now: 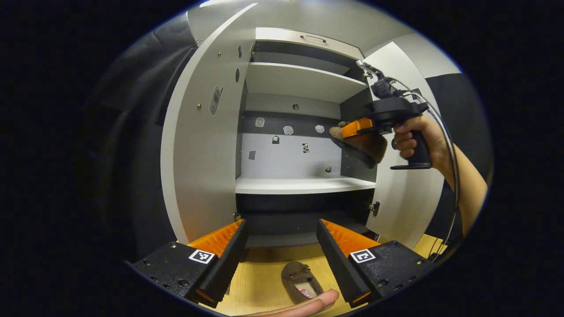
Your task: Grab one shoe with the right hand and put it into the shoe cabinet, grab the other shoe with the left hand and put it into the shoe cabinet; then close the right door with the right hand and the left door with the left hand.
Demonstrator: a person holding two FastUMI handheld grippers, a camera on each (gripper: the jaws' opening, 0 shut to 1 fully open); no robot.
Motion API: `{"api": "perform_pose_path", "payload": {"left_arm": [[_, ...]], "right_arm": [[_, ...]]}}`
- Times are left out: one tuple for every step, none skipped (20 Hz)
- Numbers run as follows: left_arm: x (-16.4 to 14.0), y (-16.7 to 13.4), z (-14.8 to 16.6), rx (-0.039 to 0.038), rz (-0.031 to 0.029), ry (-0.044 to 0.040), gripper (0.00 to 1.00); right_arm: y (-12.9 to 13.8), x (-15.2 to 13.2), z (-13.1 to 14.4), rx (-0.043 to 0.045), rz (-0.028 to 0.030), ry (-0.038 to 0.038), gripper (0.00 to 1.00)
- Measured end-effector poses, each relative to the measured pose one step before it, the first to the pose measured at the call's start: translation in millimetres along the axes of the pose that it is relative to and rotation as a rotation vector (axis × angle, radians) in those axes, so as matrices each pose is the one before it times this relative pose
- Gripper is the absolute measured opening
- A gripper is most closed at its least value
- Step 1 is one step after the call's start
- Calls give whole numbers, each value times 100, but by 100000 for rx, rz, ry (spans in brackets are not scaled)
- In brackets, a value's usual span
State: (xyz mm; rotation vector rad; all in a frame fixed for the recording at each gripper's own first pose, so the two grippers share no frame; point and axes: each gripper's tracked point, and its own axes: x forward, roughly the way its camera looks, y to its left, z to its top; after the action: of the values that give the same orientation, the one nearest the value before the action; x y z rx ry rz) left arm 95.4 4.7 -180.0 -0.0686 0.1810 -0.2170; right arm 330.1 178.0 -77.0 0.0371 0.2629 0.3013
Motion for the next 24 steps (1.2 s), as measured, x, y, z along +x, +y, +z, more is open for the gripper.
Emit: {"api": "perform_pose_path", "payload": {"left_arm": [[-22,2,-72,-102,-286,189,96],[15,107,-143,133,-190,221,96],[33,167,-131,-57,281,315,96],[48,234,-237,-94,488,751,96],[10,156,-159,-167,291,295,96],[-81,28,-101,-157,9,237,96],[-46,86,-86,-158,92,0,96],[-49,86,-120,179,215,40,96],[54,7,-63,750,302,184,96],[-9,29,-196,1499,548,823,96],[-65,104,27,897,890,49,96],[-29,-89,40,-230,273,-743,96],[-39,-186,2,-598,-417,-130,96],[-13,-148,-281,-548,-389,632,96],[32,-105,-100,-181,-145,558,96],[61,-59,-125,122,268,447,96],[77,37,-53,214,528,252,96],[64,-31,-179,-120,193,443,96],[36,-135,-86,-196,-119,494,96],[-15,-177,-159,-145,-121,495,96],[4,-145,-23,269,-82,122,96],[45,13,-97,355,315,107,96],[-50,1,1,392,553,90,96],[-27,41,-159,-142,600,458,96]], "right_arm": [[-471,1230,-292,1125,-1214,414,2],[-401,1328,-369,340,-675,448,7],[-357,1287,-427,-637,-554,533,4],[-360,1259,-653,-1004,-518,642,4],[-368,1189,-559,-806,-1107,715,4],[-428,988,-649,-236,-1516,1069,4],[-209,1096,-628,627,-678,1252,4],[-166,1037,-728,-411,-619,1838,4],[67,892,-528,-1494,244,1238,4],[-254,897,-336,-1646,-338,484,4],[-13,690,-275,-412,87,293,4],[-29,537,-141,-720,-367,-129,4],[-136,545,-162,-623,-602,-87,5],[92,469,-315,936,19,678,5],[203,327,-77,2197,392,129,5],[-77,145,109,2162,-198,-145,7],[-403,-143,324,891,-1691,-1108,7],[-134,277,-16,628,244,-185,13],[261,-276,-202,1915,1259,993,18],[183,9,60,2808,1513,35,22],[111,-352,272,3446,1133,-124,39],[-145,-529,332,2604,451,-459,55],[-180,-387,573,1495,-306,-1640,72],[-404,-504,629,650,-979,-1809,76]]}}
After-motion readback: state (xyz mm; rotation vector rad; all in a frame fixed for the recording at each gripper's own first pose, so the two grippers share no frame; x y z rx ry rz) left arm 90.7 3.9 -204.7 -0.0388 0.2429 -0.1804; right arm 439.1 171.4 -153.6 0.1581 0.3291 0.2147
